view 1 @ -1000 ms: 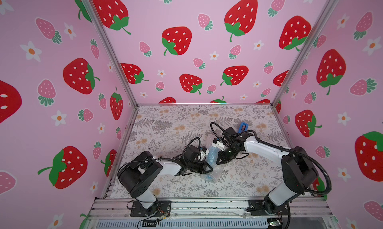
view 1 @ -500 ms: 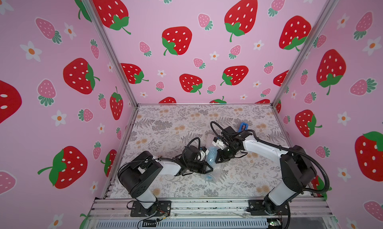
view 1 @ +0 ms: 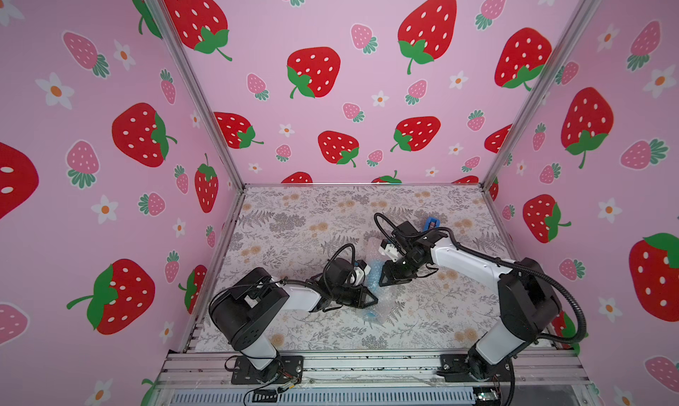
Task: Wrap wine glasses in bubble wrap
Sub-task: Stick the tape on the bubble wrap.
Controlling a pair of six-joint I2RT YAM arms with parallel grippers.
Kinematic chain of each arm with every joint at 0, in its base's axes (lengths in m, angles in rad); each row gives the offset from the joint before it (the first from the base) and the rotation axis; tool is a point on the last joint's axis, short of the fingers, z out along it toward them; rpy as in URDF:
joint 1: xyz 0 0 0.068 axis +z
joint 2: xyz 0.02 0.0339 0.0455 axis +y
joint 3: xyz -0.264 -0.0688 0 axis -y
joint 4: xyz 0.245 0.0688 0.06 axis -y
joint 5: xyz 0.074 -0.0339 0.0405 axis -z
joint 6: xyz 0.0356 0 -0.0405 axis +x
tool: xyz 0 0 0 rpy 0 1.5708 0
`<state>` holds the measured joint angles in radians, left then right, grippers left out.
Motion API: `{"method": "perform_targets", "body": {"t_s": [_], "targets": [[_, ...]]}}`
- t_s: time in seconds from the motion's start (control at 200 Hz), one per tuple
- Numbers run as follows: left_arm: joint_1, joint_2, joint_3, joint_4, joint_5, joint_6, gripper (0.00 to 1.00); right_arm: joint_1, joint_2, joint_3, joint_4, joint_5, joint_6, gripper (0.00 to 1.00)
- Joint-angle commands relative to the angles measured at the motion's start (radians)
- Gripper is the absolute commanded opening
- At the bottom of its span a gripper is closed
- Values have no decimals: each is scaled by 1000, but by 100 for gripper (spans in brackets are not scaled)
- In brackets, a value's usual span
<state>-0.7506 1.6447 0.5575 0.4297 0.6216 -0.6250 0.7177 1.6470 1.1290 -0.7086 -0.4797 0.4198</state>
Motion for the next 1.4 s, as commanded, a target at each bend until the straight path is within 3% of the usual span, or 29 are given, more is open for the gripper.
{"method": "perform_targets", "body": {"t_s": [0.0,0.235,0.36,0.6,0.78,1.016,1.206,1.396], "targets": [[1,33,-19,-17,-22,28,20,-1,-29,28,-58,49,-5,47],[5,45,-15,-8,-25,23,20,-1,-110,27,-101,52,-57,56],[4,47,-15,-6,-22,22,20,0,-164,-14,-20,-79,-67,58],[4,43,-20,-6,-25,17,19,10,-150,-104,213,-265,15,51],[5,30,-25,-8,-28,14,19,12,-86,-137,323,-288,44,44],[5,24,-27,-16,-31,15,19,13,-23,-138,368,-278,49,42],[6,27,-27,-14,-32,15,19,12,-43,-117,310,-200,20,42],[10,39,-30,-3,-33,10,19,16,-96,-126,328,-265,17,44]]}}
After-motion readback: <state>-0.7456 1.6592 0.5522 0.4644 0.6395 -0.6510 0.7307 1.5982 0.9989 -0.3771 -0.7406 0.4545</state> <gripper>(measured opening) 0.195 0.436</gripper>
